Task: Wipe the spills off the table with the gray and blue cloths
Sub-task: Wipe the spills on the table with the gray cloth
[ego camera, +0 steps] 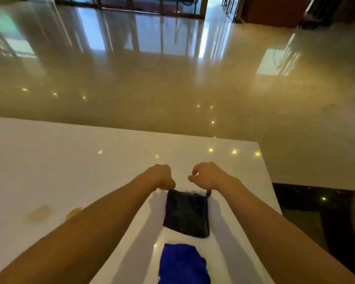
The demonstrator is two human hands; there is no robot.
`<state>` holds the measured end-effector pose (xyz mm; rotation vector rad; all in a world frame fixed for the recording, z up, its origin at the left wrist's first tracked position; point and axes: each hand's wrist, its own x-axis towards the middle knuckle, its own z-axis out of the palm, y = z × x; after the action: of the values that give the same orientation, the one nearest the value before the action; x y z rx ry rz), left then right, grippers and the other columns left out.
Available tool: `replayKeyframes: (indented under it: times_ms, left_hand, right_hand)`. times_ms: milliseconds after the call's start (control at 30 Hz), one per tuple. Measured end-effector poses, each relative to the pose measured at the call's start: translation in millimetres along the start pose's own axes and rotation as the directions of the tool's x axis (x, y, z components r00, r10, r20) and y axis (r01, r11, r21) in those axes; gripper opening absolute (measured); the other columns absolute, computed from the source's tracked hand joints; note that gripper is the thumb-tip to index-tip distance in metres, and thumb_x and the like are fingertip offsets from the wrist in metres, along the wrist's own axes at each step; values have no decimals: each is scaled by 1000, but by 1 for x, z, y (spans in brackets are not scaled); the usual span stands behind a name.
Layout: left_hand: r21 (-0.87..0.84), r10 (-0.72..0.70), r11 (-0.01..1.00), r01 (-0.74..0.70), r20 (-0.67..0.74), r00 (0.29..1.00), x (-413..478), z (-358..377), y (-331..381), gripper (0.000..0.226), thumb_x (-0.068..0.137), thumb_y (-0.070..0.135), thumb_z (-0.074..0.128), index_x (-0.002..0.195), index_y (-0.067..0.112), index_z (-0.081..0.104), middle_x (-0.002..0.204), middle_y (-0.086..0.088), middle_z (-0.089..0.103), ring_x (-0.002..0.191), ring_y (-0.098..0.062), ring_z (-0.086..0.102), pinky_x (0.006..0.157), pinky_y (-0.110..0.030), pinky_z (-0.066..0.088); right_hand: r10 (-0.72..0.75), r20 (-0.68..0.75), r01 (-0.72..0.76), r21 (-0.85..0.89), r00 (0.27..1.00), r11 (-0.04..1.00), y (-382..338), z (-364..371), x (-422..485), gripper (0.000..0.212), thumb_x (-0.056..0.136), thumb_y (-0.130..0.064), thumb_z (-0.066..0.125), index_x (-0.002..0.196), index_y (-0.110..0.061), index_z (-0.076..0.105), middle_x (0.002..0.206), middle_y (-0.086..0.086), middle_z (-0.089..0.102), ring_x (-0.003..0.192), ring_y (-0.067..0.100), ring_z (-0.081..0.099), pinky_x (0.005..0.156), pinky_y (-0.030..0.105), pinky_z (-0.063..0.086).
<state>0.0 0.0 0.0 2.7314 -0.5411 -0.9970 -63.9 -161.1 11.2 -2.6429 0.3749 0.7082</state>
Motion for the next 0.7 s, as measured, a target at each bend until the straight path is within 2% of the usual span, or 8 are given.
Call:
replayKeyframes:
  times_ms: [100, 167, 267, 333, 433, 533, 633, 700]
  left_hand:
    - [-99, -61, 993, 57, -35, 998, 6, 63, -5, 46, 87, 36, 59, 122, 6, 57, 113, -14, 63, 93, -27, 63, 70, -31, 49]
    - [-247, -148, 962, 118, -108, 983, 5, 102, -6, 56, 89, 41, 60, 132, 8, 47, 127, -15, 54, 109, -31, 60, 83, -34, 51]
    - [-371, -258, 915, 160, -234, 937, 13, 128, -4, 49, 89, 37, 65, 124, 7, 48, 120, -16, 59, 104, -30, 62, 87, -39, 56]
    - [-491, -287, 855, 169, -175, 942, 17, 130, 2, 34, 90, 29, 64, 113, 5, 55, 110, -16, 67, 92, -26, 66, 80, -37, 57]
    - [-611, -237, 778, 148, -67, 969, 14, 125, -1, 30, 89, 24, 61, 109, 2, 64, 109, -19, 71, 95, -29, 68, 84, -36, 56]
    - [-705, -138, 709, -24, -172, 975, -7, 117, -24, 34, 92, 19, 57, 124, 8, 57, 121, -13, 67, 104, -21, 62, 87, -27, 48]
    - [-793, -137, 582, -178, -312, 940, -40, 110, -84, 33, 96, 17, 53, 129, 18, 51, 117, 2, 61, 102, -9, 56, 79, -5, 41]
    - [-788, -207, 580, -208, -390, 897, -61, 103, -139, 25, 98, 17, 52, 122, 17, 52, 105, 5, 61, 91, -7, 59, 68, 0, 43]
  right_hand:
    - [80, 35, -82, 34, 996, 996, 23, 62, 8, 56, 100, -46, 53, 145, -13, 48, 145, 16, 53, 124, 35, 56, 100, 44, 51]
    - [161, -63, -152, 122, 985, 981, 31, 106, 9, 65, 98, -46, 58, 151, -15, 36, 146, 18, 42, 125, 37, 50, 101, 48, 51]
    - [362, -218, -290, 302, 906, 908, 29, 140, 12, 90, 91, -44, 71, 159, -14, 19, 146, 20, 36, 124, 37, 50, 101, 46, 52]
    - [438, -130, -307, 538, 890, 785, 26, 140, 12, 70, 91, -33, 74, 145, -7, 37, 136, 20, 50, 110, 34, 60, 91, 42, 56]
    - [391, -59, -238, 707, 919, 666, 19, 135, 8, 38, 92, -17, 70, 124, -5, 56, 116, 18, 69, 87, 25, 63, 75, 32, 53]
    - [327, -155, -106, 747, 932, 656, -5, 130, 1, 12, 94, -15, 66, 106, -18, 64, 106, 12, 72, 77, 14, 62, 68, 24, 49]
    - [234, -161, -18, 788, 959, 615, -60, 136, -2, 21, 96, -14, 66, 108, -29, 58, 107, 6, 67, 90, 22, 63, 84, 35, 54]
    - [144, -114, 3, 794, 983, 608, -109, 153, -6, 23, 96, -12, 66, 111, -28, 60, 110, 7, 69, 98, 26, 66, 92, 41, 56]
